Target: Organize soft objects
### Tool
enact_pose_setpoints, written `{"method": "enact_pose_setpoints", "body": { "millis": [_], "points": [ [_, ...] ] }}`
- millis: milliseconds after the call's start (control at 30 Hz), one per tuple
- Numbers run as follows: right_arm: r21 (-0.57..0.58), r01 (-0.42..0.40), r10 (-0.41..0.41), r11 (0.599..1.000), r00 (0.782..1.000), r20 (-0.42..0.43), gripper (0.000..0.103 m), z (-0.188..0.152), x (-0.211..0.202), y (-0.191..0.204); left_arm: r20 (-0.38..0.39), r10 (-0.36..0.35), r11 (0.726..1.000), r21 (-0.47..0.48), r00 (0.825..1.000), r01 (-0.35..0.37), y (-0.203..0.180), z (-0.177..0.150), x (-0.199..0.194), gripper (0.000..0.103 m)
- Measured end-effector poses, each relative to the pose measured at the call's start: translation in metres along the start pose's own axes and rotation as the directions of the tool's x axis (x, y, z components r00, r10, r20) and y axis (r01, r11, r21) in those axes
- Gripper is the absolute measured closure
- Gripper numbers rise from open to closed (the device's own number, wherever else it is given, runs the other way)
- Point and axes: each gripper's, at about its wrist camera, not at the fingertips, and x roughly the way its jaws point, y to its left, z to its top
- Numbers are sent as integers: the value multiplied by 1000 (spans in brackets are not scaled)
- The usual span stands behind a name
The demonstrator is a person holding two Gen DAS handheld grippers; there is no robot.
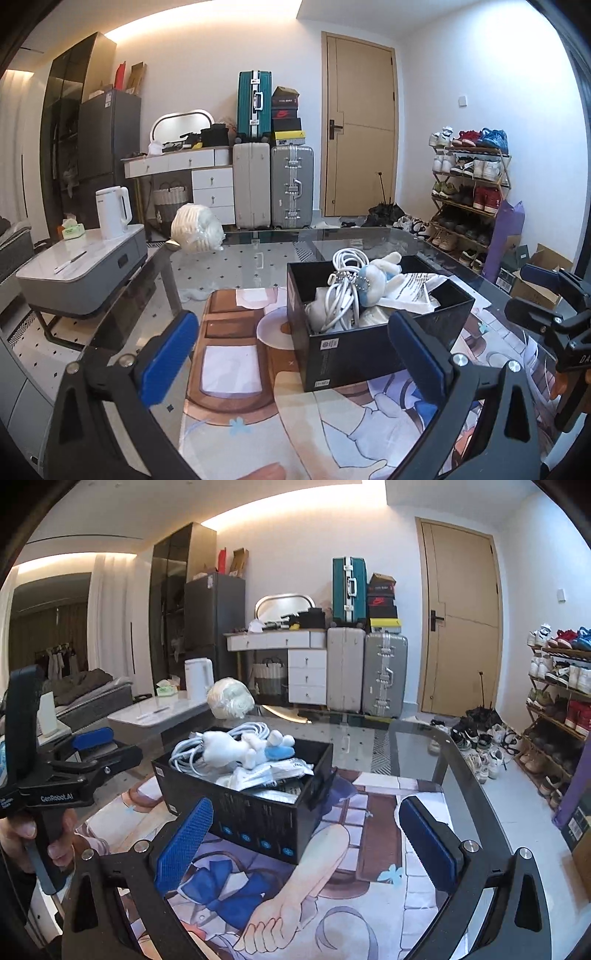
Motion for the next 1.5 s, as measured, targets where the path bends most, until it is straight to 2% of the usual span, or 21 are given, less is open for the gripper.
{"method": "enact_pose_setpoints", "body": {
  "millis": [300,1500],
  "points": [
    [-12,40,-39,999,998,50,1,-2,-8,4,6,-2,999,-51,1000,2,7,0,-1,0],
    [-1,43,-42,999,998,48,0,-4,-11,1,11,-2,999,-54,1000,2,7,1,-2,0]
  ]
}}
